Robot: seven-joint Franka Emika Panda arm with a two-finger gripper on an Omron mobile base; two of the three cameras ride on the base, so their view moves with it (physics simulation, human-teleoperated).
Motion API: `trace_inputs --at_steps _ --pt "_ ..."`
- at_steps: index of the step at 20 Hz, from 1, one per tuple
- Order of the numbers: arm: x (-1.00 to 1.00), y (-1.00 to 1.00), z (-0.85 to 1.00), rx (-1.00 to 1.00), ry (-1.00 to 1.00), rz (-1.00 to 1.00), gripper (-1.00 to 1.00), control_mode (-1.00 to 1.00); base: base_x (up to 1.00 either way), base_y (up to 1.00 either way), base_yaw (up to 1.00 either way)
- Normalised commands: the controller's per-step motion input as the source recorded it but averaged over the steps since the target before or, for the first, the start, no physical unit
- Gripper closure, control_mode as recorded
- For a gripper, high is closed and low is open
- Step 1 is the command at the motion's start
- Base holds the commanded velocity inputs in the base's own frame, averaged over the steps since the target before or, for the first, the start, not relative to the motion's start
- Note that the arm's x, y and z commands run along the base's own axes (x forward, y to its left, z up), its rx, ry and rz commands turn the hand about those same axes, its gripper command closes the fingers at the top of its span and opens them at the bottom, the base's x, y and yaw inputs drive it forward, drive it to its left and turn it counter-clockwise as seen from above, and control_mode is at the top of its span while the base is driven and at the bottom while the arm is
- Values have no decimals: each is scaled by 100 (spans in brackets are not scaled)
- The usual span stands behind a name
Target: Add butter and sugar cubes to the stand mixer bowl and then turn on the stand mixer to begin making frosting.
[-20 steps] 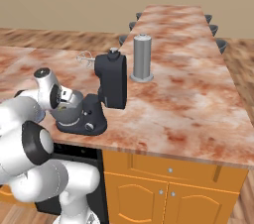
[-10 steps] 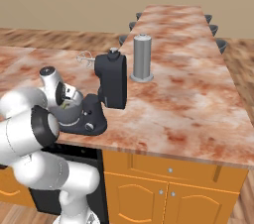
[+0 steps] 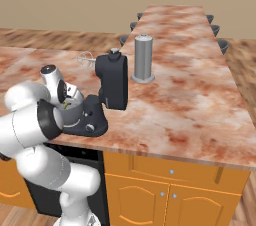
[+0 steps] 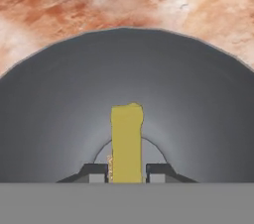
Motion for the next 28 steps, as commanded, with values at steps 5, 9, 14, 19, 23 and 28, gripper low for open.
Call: trace_inputs --at_steps 5,9,14,19,23,28 --pt "-5 0 13 0 -1 0 -100 -100 0 0 0" --pt "-67 -11 93 15 -12 0 -100 -100 0 0 0" --pt "-92 -34 100 22 -13 0 -100 -100 0 0 0" --pt "-57 -89 100 20 -6 0 -100 -100 0 0 0" --pt "-22 -100 100 21 -8 0 -100 -100 0 0 0" --pt "-1 -100 89 23 -8 0 -100 -100 0 0 0"
